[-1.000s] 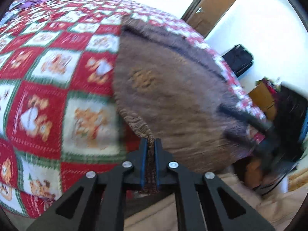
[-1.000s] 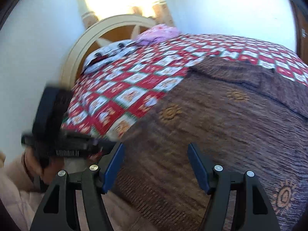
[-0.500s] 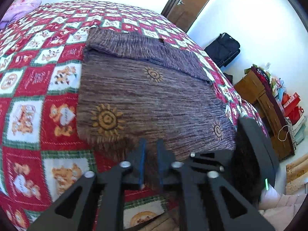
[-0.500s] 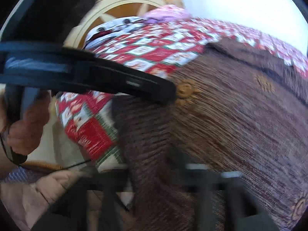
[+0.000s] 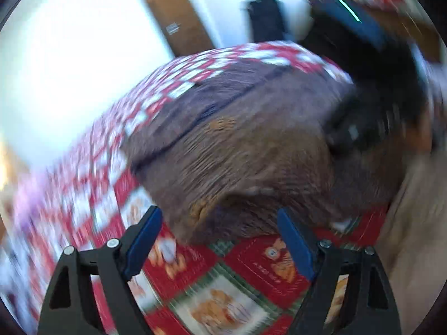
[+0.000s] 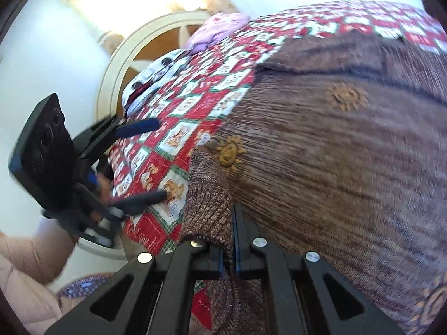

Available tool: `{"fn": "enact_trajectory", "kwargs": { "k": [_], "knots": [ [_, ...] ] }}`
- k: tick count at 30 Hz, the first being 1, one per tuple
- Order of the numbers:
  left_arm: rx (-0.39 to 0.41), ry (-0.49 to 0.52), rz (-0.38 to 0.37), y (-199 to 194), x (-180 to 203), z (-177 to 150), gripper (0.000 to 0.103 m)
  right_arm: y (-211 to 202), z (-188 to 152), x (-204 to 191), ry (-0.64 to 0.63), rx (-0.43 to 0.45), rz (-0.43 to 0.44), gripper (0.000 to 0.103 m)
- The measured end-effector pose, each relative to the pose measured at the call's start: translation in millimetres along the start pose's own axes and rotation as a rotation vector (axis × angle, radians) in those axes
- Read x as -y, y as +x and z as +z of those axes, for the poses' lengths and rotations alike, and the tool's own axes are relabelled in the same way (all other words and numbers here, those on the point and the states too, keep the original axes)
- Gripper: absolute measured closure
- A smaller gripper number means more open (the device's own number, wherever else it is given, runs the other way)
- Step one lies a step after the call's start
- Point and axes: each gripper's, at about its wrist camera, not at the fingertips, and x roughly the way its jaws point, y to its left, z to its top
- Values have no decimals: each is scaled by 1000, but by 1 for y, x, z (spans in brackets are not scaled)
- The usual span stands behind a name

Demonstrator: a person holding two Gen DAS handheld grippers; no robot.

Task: Fold small clothes

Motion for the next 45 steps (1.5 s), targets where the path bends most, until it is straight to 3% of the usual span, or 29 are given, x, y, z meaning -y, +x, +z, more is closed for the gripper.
{"fn": "enact_trajectory", "kwargs": {
  "k": [3, 6, 8, 9, 11, 13, 14, 16, 18, 20, 21, 22, 25, 27, 29, 30, 31, 32, 33, 34, 35, 40, 45],
  "knots": [
    [55, 196, -8, 3, 25, 6, 17, -3, 9, -9, -35, -30, 13, 98],
    [120, 308, 5, 5, 42, 12, 17, -7, 14, -15, -72, -65, 20, 98],
    [118, 314, -53, 6, 44, 16, 17, -8, 18, -20, -105, -93, 14, 98],
    [108, 294, -116, 9, 43, 19, 19, -9, 19, -23, -124, -104, 7, 98],
    [85, 254, -168, 15, 41, 22, 27, -12, 22, -27, -141, -117, 20, 98],
    [54, 185, -236, 23, 35, 23, 50, -18, 24, -31, -152, -139, 36, 97],
    [46, 121, -295, 27, 29, 23, 56, -21, 24, -33, -161, -147, 28, 97],
    [34, 19, -362, 35, 20, 23, 81, -30, 27, -33, -173, -141, -3, 97],
    [-3, -57, -397, 46, 14, 21, 89, -43, 32, -22, -142, -99, -5, 94],
    [-24, -103, -414, 52, 16, 18, 89, -60, 37, 0, -61, -23, -20, 72],
    [-25, -132, -428, 54, 15, 17, 89, -69, 38, 13, -5, 24, -41, 46],
    [-26, -156, -438, 57, 13, 14, 88, -78, 37, 24, 46, 68, -64, 33],
    [-69, -248, -463, 74, 4, 6, 82, -104, 25, 57, 187, 191, -103, 32],
    [-81, -258, -459, 83, 2, 6, 80, -119, 14, 71, 241, 256, -118, 33],
    [-69, -233, -444, 81, 7, 8, 68, -132, -1, 83, 299, 296, -137, 32],
    [-62, -213, -431, 80, 7, 13, 53, -137, -7, 89, 325, 300, -155, 33],
    [-48, -183, -407, 79, 10, 15, 47, -140, -11, 92, 341, 301, -170, 32],
    [-32, -160, -390, 79, 11, 18, 48, -143, -16, 96, 360, 302, -188, 32],
    [-30, -165, -404, 80, 9, 20, 55, -145, -19, 100, 374, 306, -197, 32],
    [-41, -191, -432, 82, 3, 21, 86, -147, -21, 103, 383, 309, -199, 32],
    [-69, -258, -470, 88, -6, 23, 95, -150, -23, 105, 392, 315, -200, 32],
    [-68, -590, -463, 102, -67, 8, 95, -167, -28, 108, 409, 375, -248, 32],
    [-58, -922, -452, 110, -109, -36, 95, -193, -41, 118, 477, 483, -280, 32]
  ]
}}
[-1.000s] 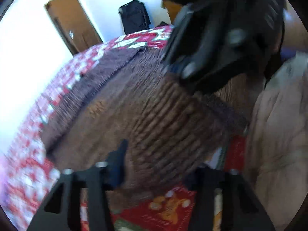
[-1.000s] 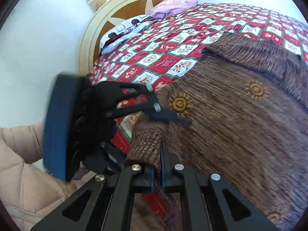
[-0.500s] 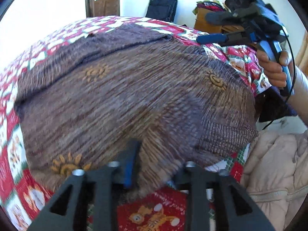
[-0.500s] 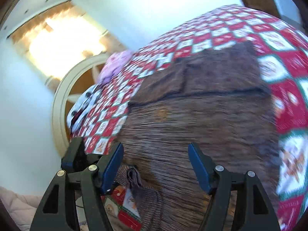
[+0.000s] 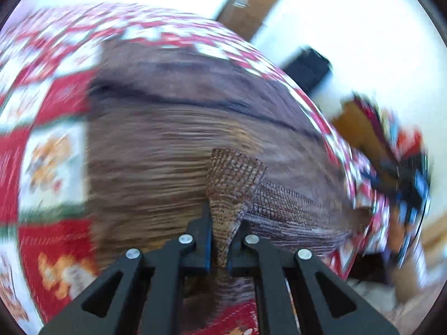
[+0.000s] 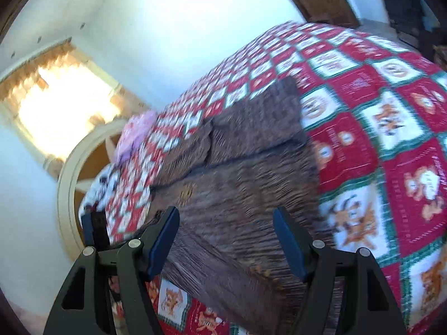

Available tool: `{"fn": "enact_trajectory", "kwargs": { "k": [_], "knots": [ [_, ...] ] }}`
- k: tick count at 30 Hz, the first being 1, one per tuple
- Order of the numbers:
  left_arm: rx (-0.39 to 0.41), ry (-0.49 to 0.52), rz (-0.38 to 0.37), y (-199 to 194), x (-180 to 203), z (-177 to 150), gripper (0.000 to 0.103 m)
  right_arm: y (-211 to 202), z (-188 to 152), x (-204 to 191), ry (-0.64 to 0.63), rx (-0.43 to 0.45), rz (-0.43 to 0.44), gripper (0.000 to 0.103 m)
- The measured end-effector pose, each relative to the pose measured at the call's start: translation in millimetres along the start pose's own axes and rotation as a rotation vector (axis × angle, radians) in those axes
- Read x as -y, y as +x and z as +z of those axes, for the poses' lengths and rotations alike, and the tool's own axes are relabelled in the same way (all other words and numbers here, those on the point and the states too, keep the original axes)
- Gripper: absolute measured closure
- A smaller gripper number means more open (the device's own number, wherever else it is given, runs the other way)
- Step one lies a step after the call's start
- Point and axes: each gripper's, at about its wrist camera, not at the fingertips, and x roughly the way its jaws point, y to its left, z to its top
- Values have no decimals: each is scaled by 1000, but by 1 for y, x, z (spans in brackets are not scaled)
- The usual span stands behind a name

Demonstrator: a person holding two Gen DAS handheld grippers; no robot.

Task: Fold small clothes

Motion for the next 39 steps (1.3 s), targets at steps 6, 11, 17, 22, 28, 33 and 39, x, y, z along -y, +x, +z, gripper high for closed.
{"fn": "enact_trajectory", "kwargs": {
  "k": [6, 11, 17, 22, 28, 33, 39],
  "knots": [
    [67, -104, -30, -6, -13, -20, 92, -37, 0, 23, -9, 43, -45, 32],
    [69, -70, -21, -1, -9, -17, 91, -36, -21, 15, -179, -72, -185, 32],
    [30, -9, 1, -7, 2, -11, 72, 0, -63, 4, -381, -184, -299, 38],
    [49, 70, 17, -18, 15, -6, 20, 15, -78, 5, -416, -244, -346, 69],
    [13, 131, 42, -12, 18, 5, 17, 2, -74, 4, -393, -232, -317, 90],
    [-26, 122, 53, 4, 9, 15, 17, 5, -74, 2, -373, -236, -326, 62],
    [1, 84, 1, -1, 2, 15, 17, 8, -77, 5, -370, -233, -362, 53]
  ]
}}
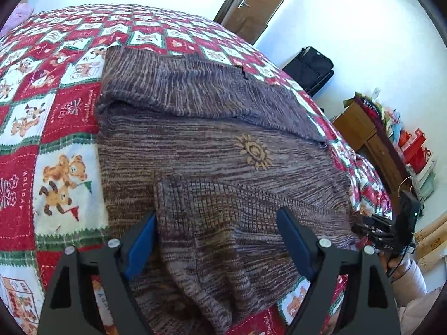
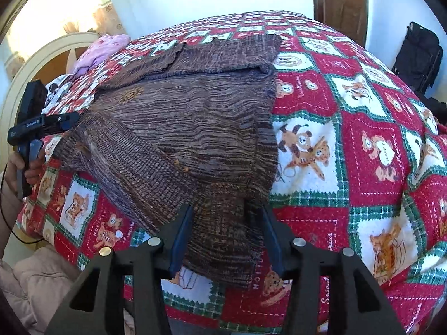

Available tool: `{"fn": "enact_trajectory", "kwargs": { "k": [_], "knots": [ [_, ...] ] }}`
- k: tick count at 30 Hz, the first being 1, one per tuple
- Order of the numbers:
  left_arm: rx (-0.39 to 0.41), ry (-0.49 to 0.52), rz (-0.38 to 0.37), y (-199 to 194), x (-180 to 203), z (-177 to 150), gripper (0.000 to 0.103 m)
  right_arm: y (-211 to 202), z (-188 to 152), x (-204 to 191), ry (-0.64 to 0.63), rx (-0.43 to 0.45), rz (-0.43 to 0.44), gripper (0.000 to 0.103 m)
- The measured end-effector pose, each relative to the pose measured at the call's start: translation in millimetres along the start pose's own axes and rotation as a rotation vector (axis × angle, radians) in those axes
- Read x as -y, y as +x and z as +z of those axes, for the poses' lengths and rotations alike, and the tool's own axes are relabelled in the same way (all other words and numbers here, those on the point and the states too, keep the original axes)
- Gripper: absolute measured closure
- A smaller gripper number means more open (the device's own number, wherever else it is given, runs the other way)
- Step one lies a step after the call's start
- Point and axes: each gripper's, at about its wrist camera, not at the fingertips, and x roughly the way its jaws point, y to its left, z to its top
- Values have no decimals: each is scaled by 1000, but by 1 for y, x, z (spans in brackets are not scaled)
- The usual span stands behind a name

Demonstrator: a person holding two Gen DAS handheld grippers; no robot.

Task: Fold small clothes
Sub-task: 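Grasp the sweater hem with the left gripper while the right gripper grasps the hem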

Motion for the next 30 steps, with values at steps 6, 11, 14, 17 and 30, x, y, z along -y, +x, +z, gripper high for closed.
{"fn": "enact_trajectory", "kwargs": {
  "k": [6, 11, 14, 17, 30],
  "knots": [
    [52, -156, -142, -9, -24, -2, 20, -10, 2, 18, 101, 34, 73, 95],
    [54, -189, -143, -7, -31, -7, 62, -22, 2, 16, 110, 81, 90, 95],
    [44, -165, -125, -4, -25, -11, 65, -18, 3, 18, 123, 77, 85, 95],
    [52, -116, -79, -2, -15, -13, 69, -11, 3, 16, 122, 60, 55, 95],
    [229, -15, -29, -65, 15, 7, 97, -80, 66, -15, -42, 284, 31, 95]
  ]
}}
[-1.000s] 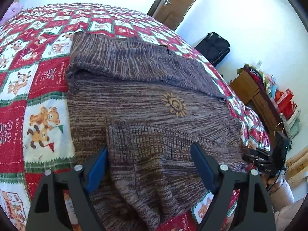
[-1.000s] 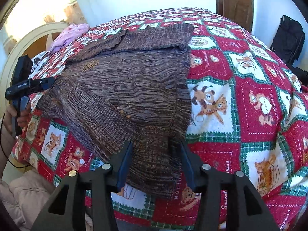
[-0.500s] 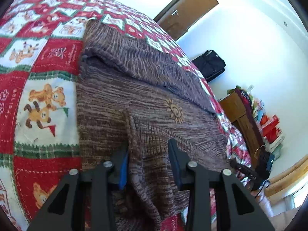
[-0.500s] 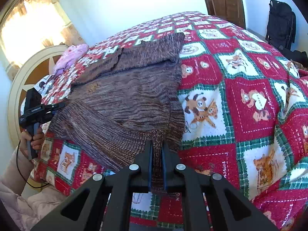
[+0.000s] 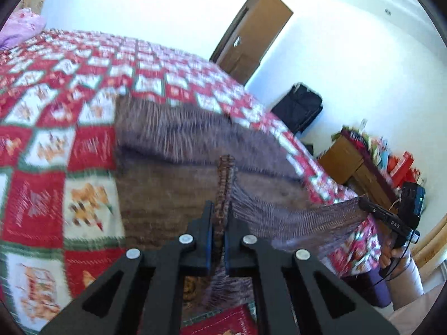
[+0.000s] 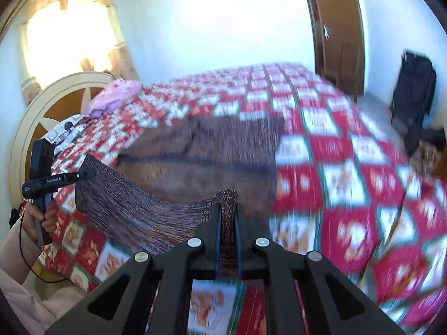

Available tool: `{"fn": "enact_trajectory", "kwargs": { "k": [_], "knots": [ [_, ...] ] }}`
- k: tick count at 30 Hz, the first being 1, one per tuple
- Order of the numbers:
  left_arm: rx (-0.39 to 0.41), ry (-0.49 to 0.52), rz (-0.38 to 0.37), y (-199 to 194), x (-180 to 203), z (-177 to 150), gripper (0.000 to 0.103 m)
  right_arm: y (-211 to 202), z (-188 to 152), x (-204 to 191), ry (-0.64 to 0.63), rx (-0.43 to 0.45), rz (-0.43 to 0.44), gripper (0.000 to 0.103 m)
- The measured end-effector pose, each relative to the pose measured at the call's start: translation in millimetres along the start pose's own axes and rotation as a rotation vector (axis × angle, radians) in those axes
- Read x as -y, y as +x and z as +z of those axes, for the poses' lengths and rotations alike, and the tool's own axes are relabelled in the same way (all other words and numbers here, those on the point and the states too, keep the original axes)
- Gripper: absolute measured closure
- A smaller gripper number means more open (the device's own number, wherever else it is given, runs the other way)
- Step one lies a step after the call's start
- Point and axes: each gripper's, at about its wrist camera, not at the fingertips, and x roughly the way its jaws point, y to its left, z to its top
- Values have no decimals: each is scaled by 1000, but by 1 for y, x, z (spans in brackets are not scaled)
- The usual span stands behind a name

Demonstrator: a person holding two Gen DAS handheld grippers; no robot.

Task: Fold small clothes
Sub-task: 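Grasp the sweater hem with the left gripper while the right gripper grasps the hem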

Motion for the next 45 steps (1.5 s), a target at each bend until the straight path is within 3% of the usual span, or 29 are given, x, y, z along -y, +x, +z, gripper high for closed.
{"fn": "enact_trajectory", "kwargs": {
  "k": [7, 15, 19, 22, 26, 28, 31, 36, 42, 44, 45],
  "knots": [
    [109, -7, 65, -16, -5, 38, 97, -1, 62, -20, -128, 136, -42, 95],
    [149, -118, 158, 13, -41, 78, 97, 54, 101, -20, -158, 109, -98, 95],
    [104, -89, 255, 35, -50, 101, 97, 95, 123, -14, -209, 67, -138, 95],
    [43, -83, 183, 46, -52, 95, 97, 113, 125, -5, -179, 30, -135, 95],
    [-54, 5, 158, 57, -43, 71, 81, 112, 113, -5, -185, 22, -130, 95],
    [-102, 55, 176, 65, -39, 53, 50, 111, 106, -4, -172, 14, -116, 95],
    [-141, 78, 192, 76, -37, 37, 39, 106, 95, -2, -144, 5, -93, 95],
    [-173, -10, 208, 94, -53, 36, 38, 103, 88, -2, -121, 8, -78, 95],
    [-172, 41, 244, 112, -45, 37, 38, 102, 85, -1, -101, 6, -71, 95],
    [-169, 34, 219, 113, -45, 40, 44, 102, 84, 0, -96, 1, -74, 95],
    [-171, 36, 200, 114, -44, 40, 68, 102, 82, 0, -96, -2, -78, 95]
  ]
}}
